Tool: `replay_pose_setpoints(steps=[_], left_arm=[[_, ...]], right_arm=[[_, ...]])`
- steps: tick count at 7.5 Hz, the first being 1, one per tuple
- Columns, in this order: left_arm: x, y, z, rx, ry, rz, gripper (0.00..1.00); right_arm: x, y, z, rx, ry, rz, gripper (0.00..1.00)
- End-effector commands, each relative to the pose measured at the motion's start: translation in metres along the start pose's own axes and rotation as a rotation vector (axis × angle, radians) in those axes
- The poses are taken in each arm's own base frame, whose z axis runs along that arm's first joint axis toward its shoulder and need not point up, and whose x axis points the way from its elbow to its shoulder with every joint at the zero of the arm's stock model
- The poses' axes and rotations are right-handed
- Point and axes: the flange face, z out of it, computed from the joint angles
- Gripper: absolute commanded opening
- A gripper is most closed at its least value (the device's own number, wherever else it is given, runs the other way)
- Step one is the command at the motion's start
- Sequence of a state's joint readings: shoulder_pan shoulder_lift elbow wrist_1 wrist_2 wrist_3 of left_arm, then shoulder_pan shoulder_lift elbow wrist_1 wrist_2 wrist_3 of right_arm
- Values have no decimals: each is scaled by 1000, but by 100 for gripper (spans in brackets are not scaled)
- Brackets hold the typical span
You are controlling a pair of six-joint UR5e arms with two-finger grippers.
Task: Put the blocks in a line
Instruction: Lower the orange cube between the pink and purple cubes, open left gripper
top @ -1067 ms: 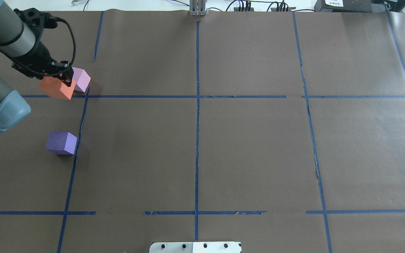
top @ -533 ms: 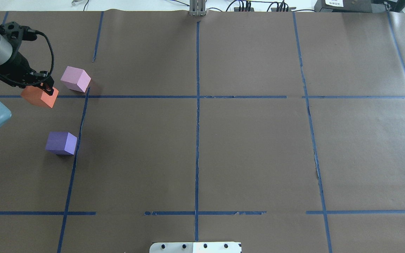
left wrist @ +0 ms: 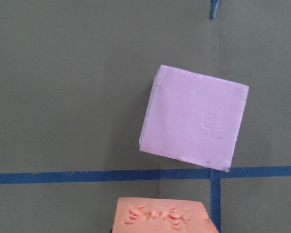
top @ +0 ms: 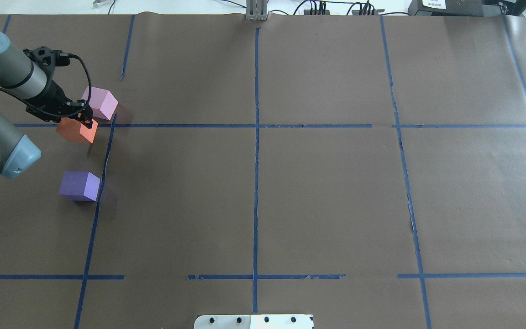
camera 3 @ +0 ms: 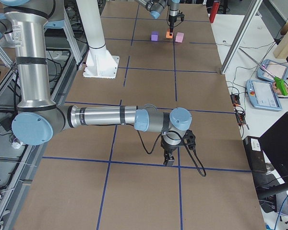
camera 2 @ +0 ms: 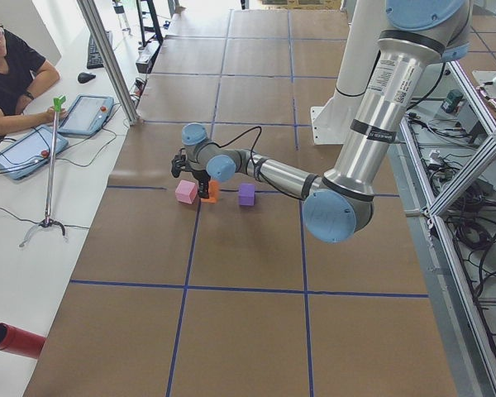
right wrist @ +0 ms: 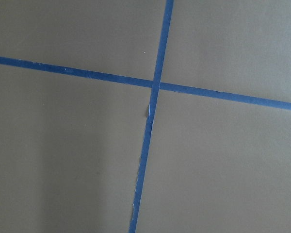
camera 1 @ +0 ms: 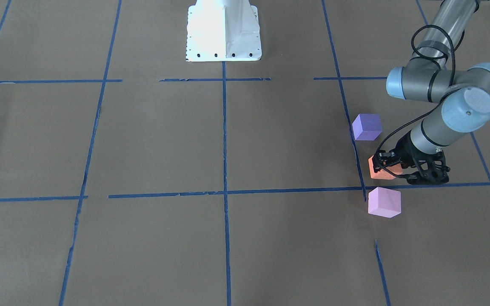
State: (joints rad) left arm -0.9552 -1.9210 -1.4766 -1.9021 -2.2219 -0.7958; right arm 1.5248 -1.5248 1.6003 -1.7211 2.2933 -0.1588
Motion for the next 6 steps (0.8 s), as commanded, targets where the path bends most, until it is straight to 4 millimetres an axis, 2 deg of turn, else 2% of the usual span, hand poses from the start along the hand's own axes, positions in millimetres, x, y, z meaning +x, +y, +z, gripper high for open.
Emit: replay_pose_setpoints(steps=[1, 4, 5, 6], left_arm=[[5, 6, 10, -16, -3, -11, 0], [9, 10, 17, -26, -3, -6, 0], [8, 10, 18, -27, -4, -7, 15], [6, 10, 18, -29, -6, -6, 70]], right_arm=[[0, 0, 0, 0, 0, 1, 100], [0, 0, 0, 1, 0, 0, 100], [0, 0, 0, 0, 0, 0, 100], [0, 0, 0, 0, 0, 1, 100]])
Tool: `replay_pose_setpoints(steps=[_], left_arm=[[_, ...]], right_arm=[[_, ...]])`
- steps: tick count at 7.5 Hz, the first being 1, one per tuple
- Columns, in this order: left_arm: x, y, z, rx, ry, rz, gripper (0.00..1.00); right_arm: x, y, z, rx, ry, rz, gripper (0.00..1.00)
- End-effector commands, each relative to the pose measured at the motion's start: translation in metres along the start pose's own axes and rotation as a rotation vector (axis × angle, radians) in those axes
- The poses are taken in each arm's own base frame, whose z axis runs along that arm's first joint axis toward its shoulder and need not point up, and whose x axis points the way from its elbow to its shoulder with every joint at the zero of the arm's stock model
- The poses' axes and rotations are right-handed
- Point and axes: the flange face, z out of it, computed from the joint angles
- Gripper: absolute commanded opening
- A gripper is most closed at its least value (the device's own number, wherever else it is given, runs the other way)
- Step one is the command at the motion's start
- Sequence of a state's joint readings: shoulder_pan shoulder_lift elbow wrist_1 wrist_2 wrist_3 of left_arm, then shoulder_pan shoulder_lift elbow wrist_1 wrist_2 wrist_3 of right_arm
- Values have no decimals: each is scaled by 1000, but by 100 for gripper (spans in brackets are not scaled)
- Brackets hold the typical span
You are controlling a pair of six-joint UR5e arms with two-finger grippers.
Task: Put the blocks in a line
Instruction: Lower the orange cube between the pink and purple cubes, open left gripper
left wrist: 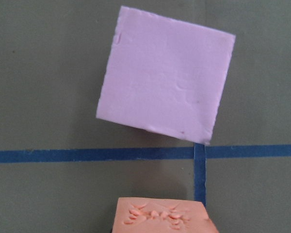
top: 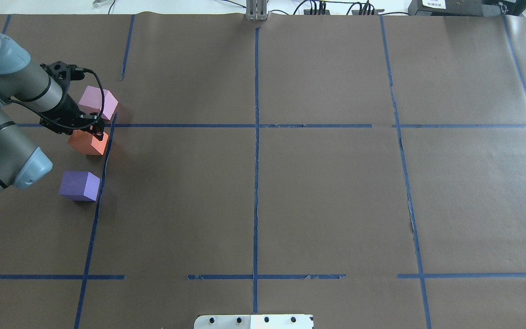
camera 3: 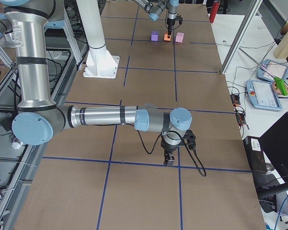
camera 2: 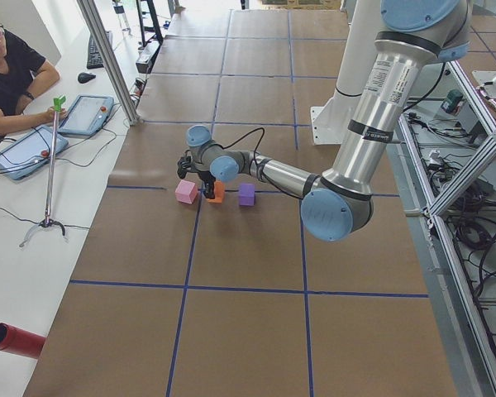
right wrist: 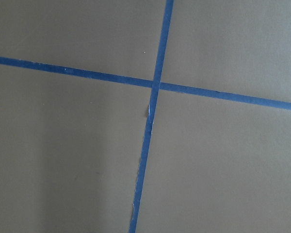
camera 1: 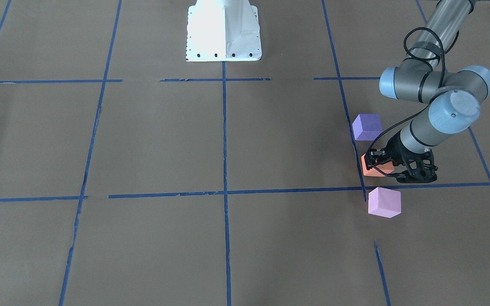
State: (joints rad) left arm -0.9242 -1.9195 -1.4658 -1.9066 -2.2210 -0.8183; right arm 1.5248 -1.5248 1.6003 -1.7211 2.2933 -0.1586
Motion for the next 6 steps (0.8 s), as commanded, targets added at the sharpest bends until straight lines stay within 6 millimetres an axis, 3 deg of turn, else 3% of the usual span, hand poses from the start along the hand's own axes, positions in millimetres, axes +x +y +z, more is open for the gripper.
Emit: replay_pose_setpoints(steps=[1, 5, 6], left_arm=[[0, 1, 1, -2, 0, 1, 100], [5, 1, -3, 4, 7, -3, 100], [6, -4, -29, 36, 23, -3, 100]], right_arm=[[0, 0, 0, 0, 0, 1, 100], [0, 0, 0, 1, 0, 0, 100], [0, 0, 0, 0, 0, -1, 100]])
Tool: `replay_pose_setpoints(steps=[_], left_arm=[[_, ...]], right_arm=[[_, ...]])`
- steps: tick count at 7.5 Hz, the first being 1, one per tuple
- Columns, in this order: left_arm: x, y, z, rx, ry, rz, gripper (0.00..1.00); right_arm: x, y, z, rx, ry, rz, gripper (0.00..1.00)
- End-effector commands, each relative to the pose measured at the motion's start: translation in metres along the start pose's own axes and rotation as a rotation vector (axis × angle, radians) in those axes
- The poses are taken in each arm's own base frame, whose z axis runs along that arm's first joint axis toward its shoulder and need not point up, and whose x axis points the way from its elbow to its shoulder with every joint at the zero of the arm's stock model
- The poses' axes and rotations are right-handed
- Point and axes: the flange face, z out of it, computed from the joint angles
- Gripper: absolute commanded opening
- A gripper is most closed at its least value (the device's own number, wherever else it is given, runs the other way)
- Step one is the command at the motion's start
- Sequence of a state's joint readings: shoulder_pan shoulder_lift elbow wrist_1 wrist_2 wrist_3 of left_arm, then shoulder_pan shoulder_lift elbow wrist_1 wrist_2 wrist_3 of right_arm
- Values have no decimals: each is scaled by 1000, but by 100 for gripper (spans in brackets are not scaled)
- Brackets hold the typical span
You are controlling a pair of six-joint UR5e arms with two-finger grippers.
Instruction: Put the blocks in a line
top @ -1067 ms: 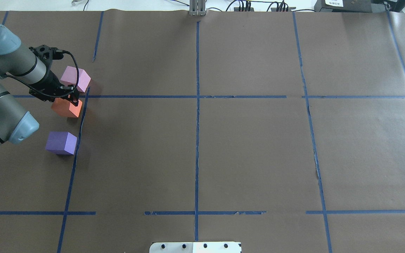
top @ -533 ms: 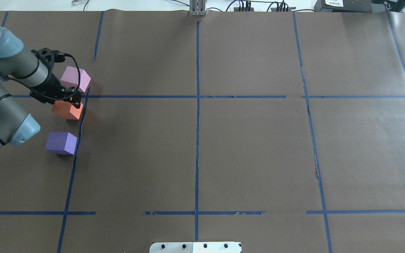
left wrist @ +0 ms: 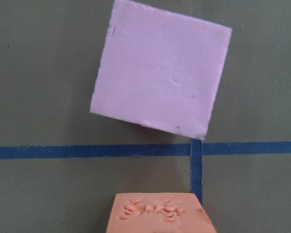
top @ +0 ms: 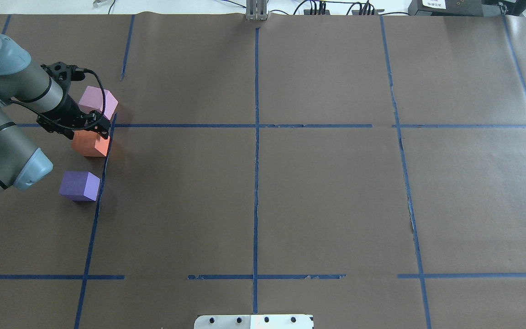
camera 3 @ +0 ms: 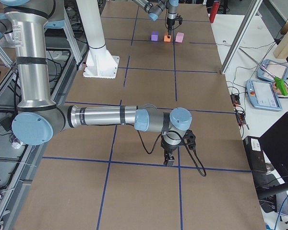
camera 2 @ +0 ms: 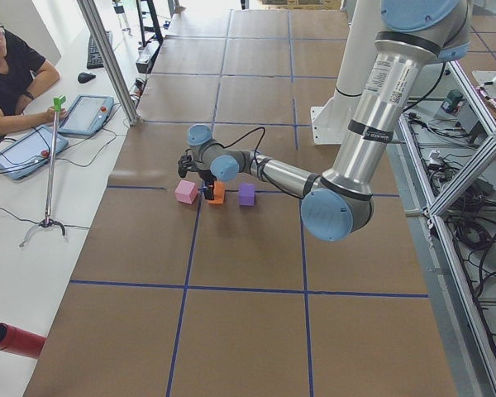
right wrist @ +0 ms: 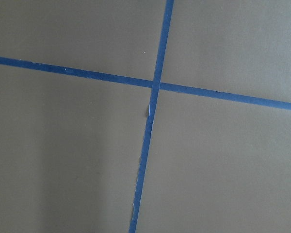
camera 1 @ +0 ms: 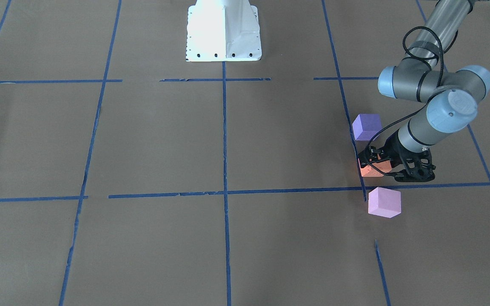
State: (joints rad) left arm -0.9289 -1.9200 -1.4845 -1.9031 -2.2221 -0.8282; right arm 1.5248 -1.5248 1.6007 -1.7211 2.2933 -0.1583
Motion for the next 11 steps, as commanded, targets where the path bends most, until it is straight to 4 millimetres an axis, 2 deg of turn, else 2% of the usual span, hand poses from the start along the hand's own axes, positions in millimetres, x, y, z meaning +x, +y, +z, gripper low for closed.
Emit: replay_pose_setpoints(steps=[1, 2, 3, 4, 5, 7, 8, 9, 10, 11], left_arm=[[-1, -6, -64, 72, 26, -7, 100], [-5, -9, -112, 103, 13, -35, 100], [-18, -11, -150, 106, -27, 2, 100], [-52, -18, -195, 112, -79, 66, 100], [-108, -24, -225, 122, -119, 134, 100], [-268, 11, -227, 71, -143, 222, 100], [-342, 22, -226, 59, -156, 242, 100], [-410, 56, -208, 45, -157, 247, 100], [-458, 89, -190, 71, -162, 226, 100], [-468, 107, -181, 83, -164, 227, 100]], right_arm=[[0, 0, 0, -1, 0, 1, 100], [0, 0, 0, -1, 0, 1, 100], [0, 0, 0, 1, 0, -2, 100], [0, 0, 0, -1, 0, 1, 100], [0, 0, 0, -1, 0, 1, 100], [0, 0, 0, 1, 0, 0, 100], [0, 0, 0, -1, 0, 1, 100], [0, 0, 0, -1, 0, 1, 100], [0, 0, 0, -1, 0, 1, 100], [0, 0, 0, -1, 0, 1, 100]])
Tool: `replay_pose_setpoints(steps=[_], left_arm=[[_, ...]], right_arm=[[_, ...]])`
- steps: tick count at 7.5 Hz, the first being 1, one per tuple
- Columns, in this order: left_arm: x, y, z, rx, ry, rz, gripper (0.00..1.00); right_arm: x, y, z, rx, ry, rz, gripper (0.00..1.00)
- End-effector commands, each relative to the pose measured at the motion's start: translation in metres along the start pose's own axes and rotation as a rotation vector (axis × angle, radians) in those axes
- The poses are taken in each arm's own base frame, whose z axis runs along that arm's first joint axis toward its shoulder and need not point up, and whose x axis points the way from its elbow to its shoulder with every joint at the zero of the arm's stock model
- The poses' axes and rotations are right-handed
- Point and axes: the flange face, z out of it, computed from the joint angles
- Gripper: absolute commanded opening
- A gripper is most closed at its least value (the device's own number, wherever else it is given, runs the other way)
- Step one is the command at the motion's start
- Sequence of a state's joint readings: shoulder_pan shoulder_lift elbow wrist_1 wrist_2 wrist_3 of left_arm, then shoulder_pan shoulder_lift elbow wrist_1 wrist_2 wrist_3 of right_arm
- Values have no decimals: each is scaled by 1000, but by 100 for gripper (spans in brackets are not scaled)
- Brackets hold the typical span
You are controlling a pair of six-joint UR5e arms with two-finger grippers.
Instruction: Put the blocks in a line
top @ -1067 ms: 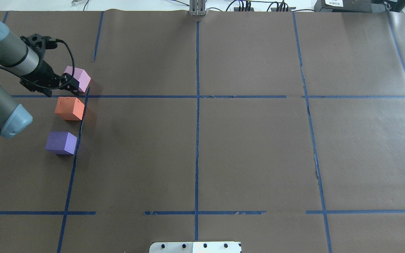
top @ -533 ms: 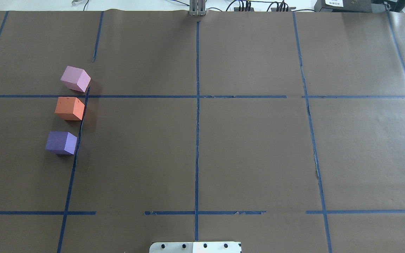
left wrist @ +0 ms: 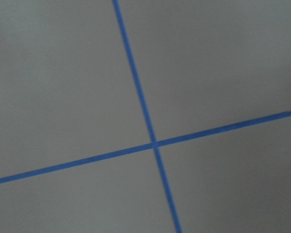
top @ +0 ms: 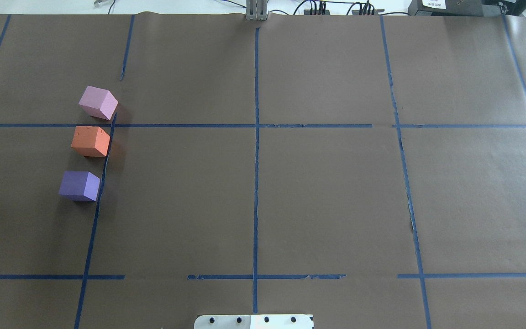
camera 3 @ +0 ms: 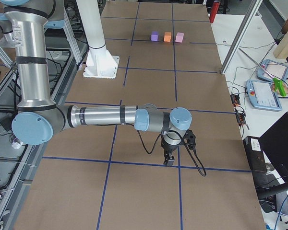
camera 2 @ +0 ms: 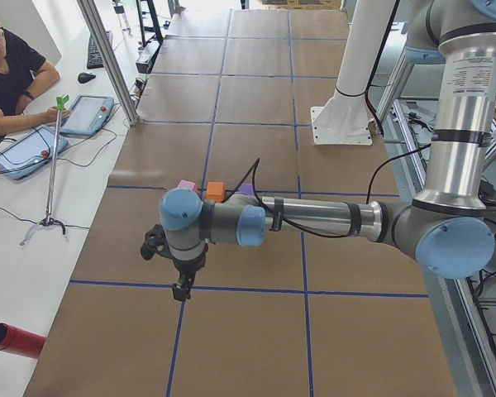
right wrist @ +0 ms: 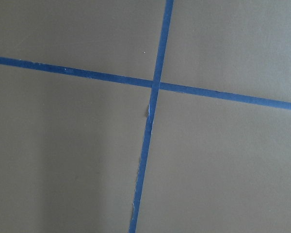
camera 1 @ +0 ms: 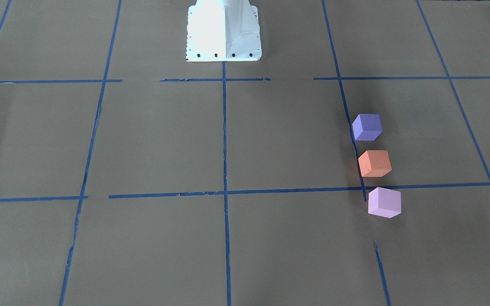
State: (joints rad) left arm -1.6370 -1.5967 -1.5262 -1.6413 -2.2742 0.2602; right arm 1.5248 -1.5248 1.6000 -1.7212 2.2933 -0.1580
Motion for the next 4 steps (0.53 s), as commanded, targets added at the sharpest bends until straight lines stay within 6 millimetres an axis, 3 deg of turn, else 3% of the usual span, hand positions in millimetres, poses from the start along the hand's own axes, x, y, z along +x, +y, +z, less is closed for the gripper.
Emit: replay_pose_setpoints(steps=[1, 2, 4], left_arm=[[-26, 47, 22, 8, -3, -20, 100], [-22, 44, 16, 19, -6, -62, 100], [1, 26, -13, 72, -15, -127, 100]], right_arm=[[0, 0, 0, 0, 0, 0, 100], [0, 0, 0, 0, 0, -2, 100], [0, 0, 0, 0, 0, 0, 100]])
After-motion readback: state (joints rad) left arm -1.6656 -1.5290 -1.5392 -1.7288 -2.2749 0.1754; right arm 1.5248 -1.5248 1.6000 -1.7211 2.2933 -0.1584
